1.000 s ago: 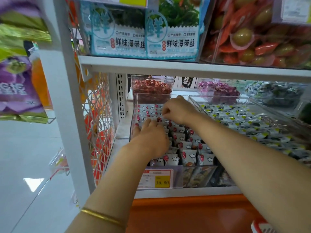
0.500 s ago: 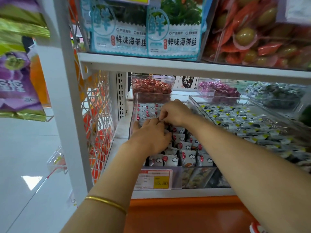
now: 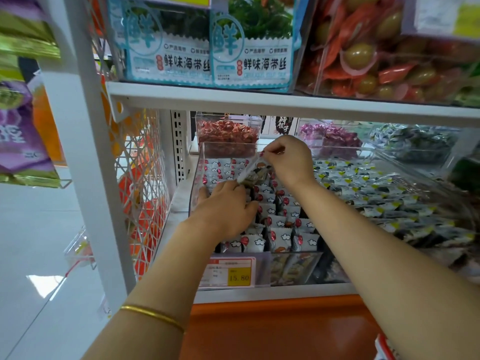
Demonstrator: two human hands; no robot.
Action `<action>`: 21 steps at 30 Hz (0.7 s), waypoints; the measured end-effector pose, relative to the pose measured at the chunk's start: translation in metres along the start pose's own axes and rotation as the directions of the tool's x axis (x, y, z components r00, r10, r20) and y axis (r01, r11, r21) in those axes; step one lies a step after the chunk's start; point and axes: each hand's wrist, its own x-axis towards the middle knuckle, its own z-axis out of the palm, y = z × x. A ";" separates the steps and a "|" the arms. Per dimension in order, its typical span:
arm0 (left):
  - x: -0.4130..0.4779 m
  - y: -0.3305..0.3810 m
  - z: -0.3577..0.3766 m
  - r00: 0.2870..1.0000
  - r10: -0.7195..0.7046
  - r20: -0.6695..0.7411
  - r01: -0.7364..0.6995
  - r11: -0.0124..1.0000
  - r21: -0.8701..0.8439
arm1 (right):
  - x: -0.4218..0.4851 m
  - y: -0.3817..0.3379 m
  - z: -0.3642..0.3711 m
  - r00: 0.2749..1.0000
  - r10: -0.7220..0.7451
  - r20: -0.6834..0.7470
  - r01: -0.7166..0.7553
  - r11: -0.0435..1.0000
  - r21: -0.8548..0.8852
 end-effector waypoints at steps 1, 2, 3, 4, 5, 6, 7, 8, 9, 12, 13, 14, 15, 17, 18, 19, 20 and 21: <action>0.000 0.000 0.000 1.000 0.001 -0.001 -0.001 1.000 -0.011 | -0.002 -0.001 -0.003 1.000 0.006 -0.020 -0.005 1.000 0.026; 0.000 0.000 -0.001 1.000 0.003 -0.006 -0.003 1.000 -0.016 | -0.004 -0.001 -0.005 1.000 0.010 -0.029 -0.009 0.999 0.049; 0.000 0.000 -0.001 1.000 0.006 -0.016 -0.006 1.000 -0.015 | -0.006 -0.001 -0.007 0.999 0.015 -0.036 -0.012 0.998 0.068; 0.000 0.001 -0.002 1.000 0.008 -0.026 -0.008 1.000 -0.007 | -0.008 -0.002 -0.008 0.999 0.018 -0.048 -0.014 0.997 0.080; 0.000 0.001 -0.003 0.999 0.011 -0.035 -0.011 1.000 0.001 | -0.009 -0.003 -0.010 0.997 0.022 -0.071 -0.016 0.996 0.085; -0.001 0.001 -0.004 0.999 0.015 -0.042 -0.014 1.000 0.007 | -0.011 -0.004 -0.011 0.995 0.029 -0.100 -0.019 0.996 0.092; -0.002 0.001 -0.005 0.999 0.018 -0.048 -0.017 1.000 0.009 | -0.012 -0.006 -0.013 0.991 0.041 -0.129 -0.028 0.994 0.107; -0.003 0.002 -0.006 0.998 0.019 -0.054 -0.019 1.000 0.003 | -0.013 -0.007 -0.014 0.987 0.057 -0.148 -0.039 0.992 0.123; -0.004 0.002 -0.008 0.998 0.017 -0.063 -0.018 1.000 -0.017 | -0.015 -0.008 -0.016 0.986 0.072 -0.150 -0.052 0.990 0.134; -0.011 0.004 -0.013 0.993 -0.010 -0.115 -0.006 0.991 -0.132 | -0.023 -0.009 -0.021 0.992 0.088 -0.095 -0.078 0.991 0.111; -0.014 0.005 -0.015 0.989 -0.024 -0.145 -0.001 0.985 -0.173 | -0.027 -0.010 -0.024 0.991 0.088 -0.103 -0.076 0.991 0.110; -0.017 0.005 -0.017 0.983 -0.043 -0.178 0.002 0.975 -0.222 | -0.031 -0.012 -0.027 0.987 0.086 -0.135 -0.069 0.990 0.127; -0.020 0.006 -0.018 0.976 -0.061 -0.209 0.001 0.960 -0.278 | -0.036 -0.014 -0.031 0.980 0.086 -0.177 -0.058 0.985 0.160; -0.027 0.008 -0.021 0.967 -0.102 -0.233 0.000 0.916 -0.401 | -0.047 -0.018 -0.041 0.966 0.115 -0.230 -0.055 0.967 0.250; -0.030 0.008 -0.022 0.966 -0.126 -0.226 0.007 0.886 -0.464 | -0.054 -0.019 -0.045 0.963 0.151 -0.224 -0.079 0.950 0.301; -0.034 0.008 -0.023 0.966 -0.148 -0.211 0.016 0.851 -0.525 | -0.060 -0.019 -0.049 0.959 0.201 -0.200 -0.118 0.925 0.360; -0.037 0.008 -0.023 0.966 -0.171 -0.194 0.025 0.808 -0.588 | -0.068 -0.019 -0.052 0.952 0.258 -0.165 -0.167 0.890 0.425; -0.040 0.007 -0.023 0.965 -0.195 -0.174 0.032 0.751 -0.659 | -0.074 -0.019 -0.055 0.941 0.316 -0.122 -0.218 0.842 0.494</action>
